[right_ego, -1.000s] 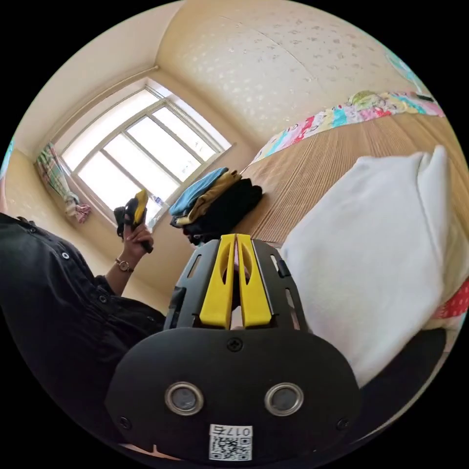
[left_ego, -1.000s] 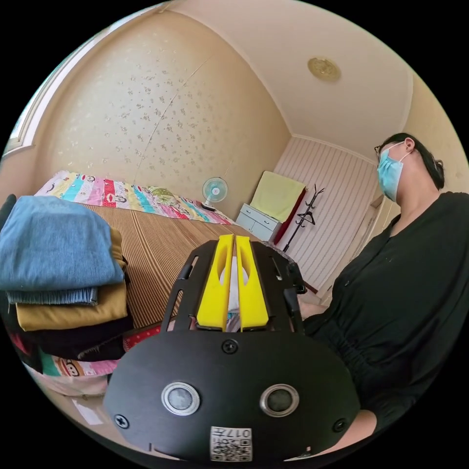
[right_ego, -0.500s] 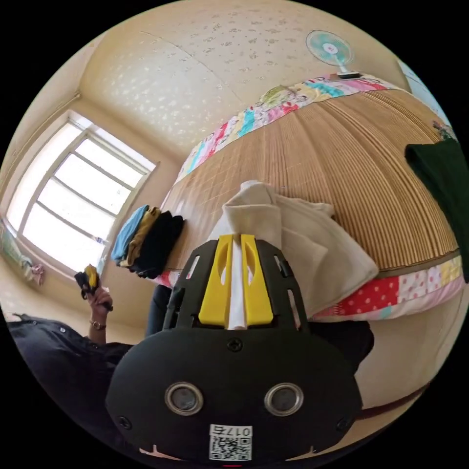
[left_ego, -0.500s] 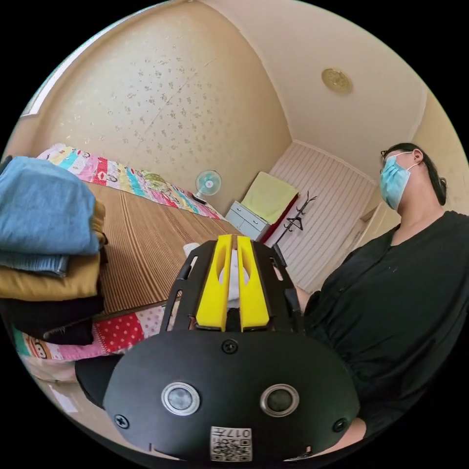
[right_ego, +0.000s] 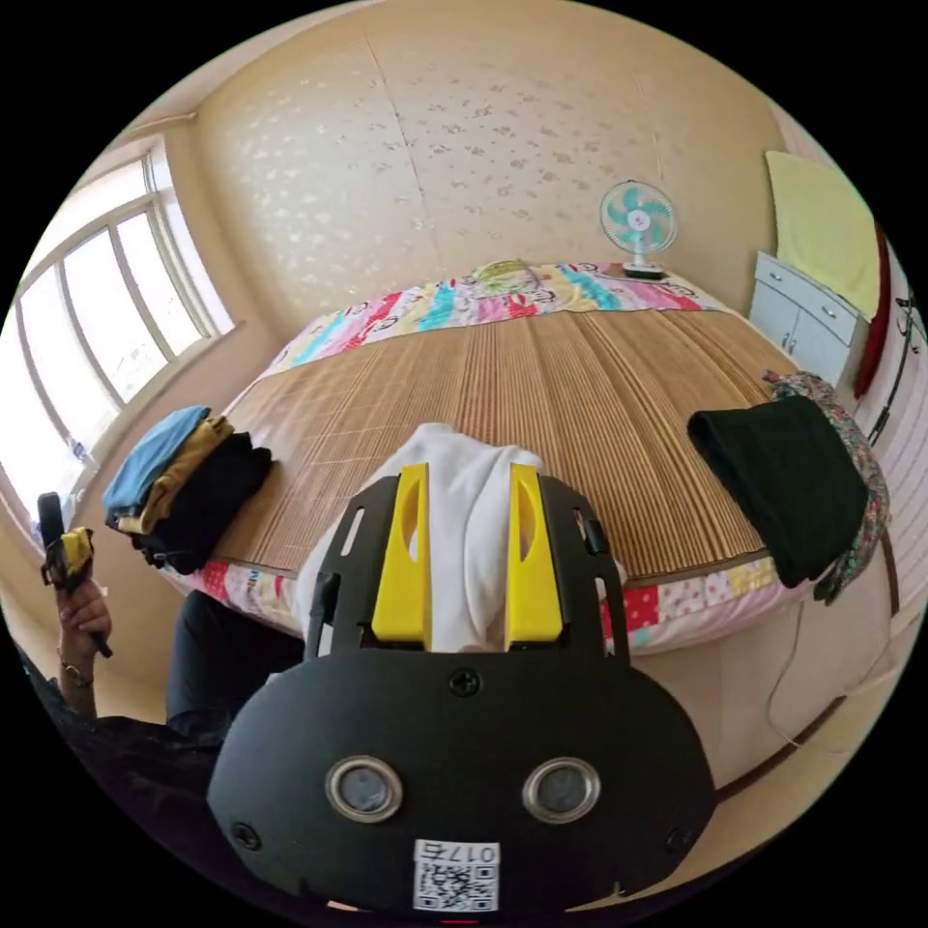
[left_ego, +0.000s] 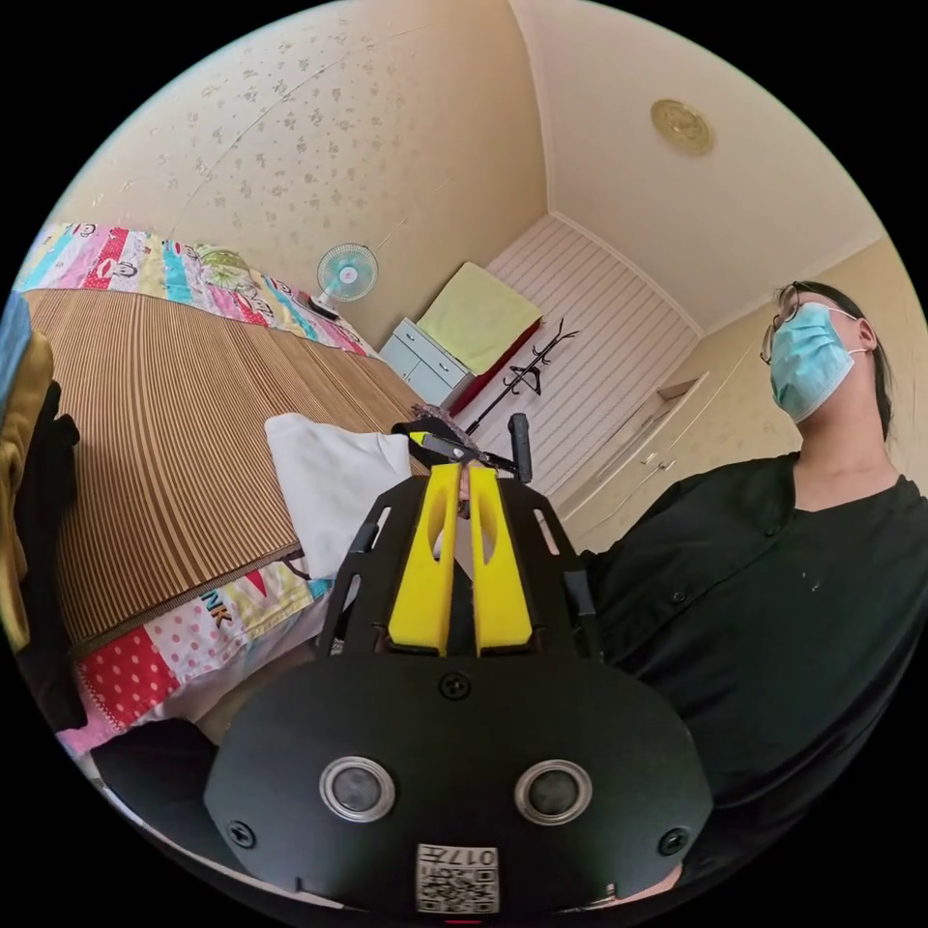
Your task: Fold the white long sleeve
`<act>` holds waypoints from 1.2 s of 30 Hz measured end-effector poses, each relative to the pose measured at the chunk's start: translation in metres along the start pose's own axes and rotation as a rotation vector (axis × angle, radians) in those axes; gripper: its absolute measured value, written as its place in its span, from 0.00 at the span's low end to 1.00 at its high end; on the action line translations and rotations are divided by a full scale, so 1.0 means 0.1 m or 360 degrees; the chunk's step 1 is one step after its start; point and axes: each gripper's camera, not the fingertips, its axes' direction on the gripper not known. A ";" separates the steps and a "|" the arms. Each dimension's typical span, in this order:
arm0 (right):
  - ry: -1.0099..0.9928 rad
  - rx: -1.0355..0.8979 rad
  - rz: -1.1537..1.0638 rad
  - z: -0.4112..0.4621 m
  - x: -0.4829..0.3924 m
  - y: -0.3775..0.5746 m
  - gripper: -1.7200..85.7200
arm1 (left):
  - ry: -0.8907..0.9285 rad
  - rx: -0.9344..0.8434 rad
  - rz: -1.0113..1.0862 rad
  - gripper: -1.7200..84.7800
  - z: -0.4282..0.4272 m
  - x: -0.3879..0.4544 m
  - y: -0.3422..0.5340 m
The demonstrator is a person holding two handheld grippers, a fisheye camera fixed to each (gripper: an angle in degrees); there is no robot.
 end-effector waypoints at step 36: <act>-0.2089 0.0284 -0.0992 -1.55 -1.51 0.27 0.03 | 0.1077 0.0336 0.0271 0.07 -0.86 -0.77 -0.66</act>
